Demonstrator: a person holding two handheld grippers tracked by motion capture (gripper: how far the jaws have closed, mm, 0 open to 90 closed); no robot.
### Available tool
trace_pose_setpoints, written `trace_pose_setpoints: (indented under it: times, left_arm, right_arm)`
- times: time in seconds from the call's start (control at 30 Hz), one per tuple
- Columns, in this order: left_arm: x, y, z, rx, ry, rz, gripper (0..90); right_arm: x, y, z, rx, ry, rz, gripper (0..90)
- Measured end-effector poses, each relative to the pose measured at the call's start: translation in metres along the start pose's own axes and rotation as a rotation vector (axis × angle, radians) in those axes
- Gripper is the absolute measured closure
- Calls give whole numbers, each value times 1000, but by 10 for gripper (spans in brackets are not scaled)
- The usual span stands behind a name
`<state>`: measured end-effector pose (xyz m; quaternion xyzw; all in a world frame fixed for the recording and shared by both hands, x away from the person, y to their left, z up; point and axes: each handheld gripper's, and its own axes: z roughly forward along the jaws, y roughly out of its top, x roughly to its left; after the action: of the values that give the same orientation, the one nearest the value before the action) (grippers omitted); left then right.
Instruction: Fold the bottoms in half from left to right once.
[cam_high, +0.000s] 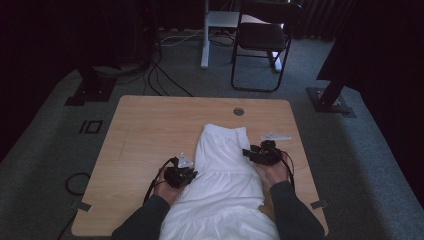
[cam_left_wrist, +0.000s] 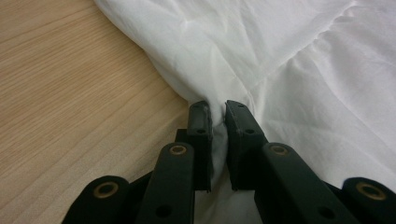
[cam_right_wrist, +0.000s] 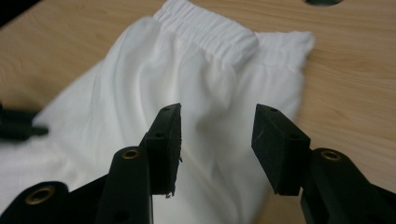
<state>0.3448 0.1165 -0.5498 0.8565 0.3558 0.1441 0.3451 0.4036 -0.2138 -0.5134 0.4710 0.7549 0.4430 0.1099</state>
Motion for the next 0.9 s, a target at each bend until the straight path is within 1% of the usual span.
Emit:
trace_pose_setpoints:
  times: [0.03,0.07,0.1,0.13,0.17,0.2,0.23,0.27,0.3,0.33,0.37,0.43,0.47,0.5,0.57,0.63,0.7,0.77,0.83,0.9]
  left_arm:
    - [0,0,0,0,2,1,805]
    - [0,0,0,3,4,6,799]
    - [0,0,0,5,6,9,796]
    - [0,1,0,5,9,9,791]
    - [-1,1,0,4,13,11,784]
    - [-1,1,0,4,13,11,772]
    - [-1,0,0,9,13,16,772]
    - [-1,0,0,13,9,15,739]
    - [-1,0,0,14,7,9,725]
    - [-1,-1,-1,13,4,6,711]
    - [-1,-2,-2,13,1,6,709]
    - [-2,-3,-2,13,-8,-3,709]
    - [-2,-3,-3,15,-13,-2,709]
    - [-3,-3,-3,15,-17,3,709]
    - [-6,-4,-3,14,-15,7,712]
    - [-9,-5,-4,14,-17,7,717]
    - [-11,-7,-5,13,-21,11,724]
    - [-13,-9,-7,14,-25,14,734]
    - [-15,-11,-9,17,-29,14,748]
    - [-19,-15,-13,22,-32,14,761]
  right_arm:
    - [-2,3,8,7,20,30,517]
    - [-4,5,15,14,34,49,510]
    - [-7,6,24,29,56,84,506]
    - [-9,7,32,43,67,113,506]
    - [-11,6,38,67,74,135,513]
    - [-11,6,38,67,74,135,513]
    - [-12,5,45,96,74,148,554]
    - [-16,4,52,155,61,157,774]
    - [-17,4,54,163,52,147,836]
    - [-18,6,52,149,24,116,870]
    - [-17,10,46,117,-31,68,878]
    - [-14,20,32,38,-158,-35,879]
    - [-13,24,26,14,-213,-78,877]
    - [-13,26,22,-3,-243,-106,874]
    - [-16,25,24,27,-265,-123,863]
    - [-20,15,35,81,-294,-136,840]
    - [-24,5,44,106,-294,-120,813]
    - [-27,-1,48,114,-288,-96,792]
    - [-27,-4,48,115,-280,-96,791]
    - [-24,-5,47,128,-272,-98,797]
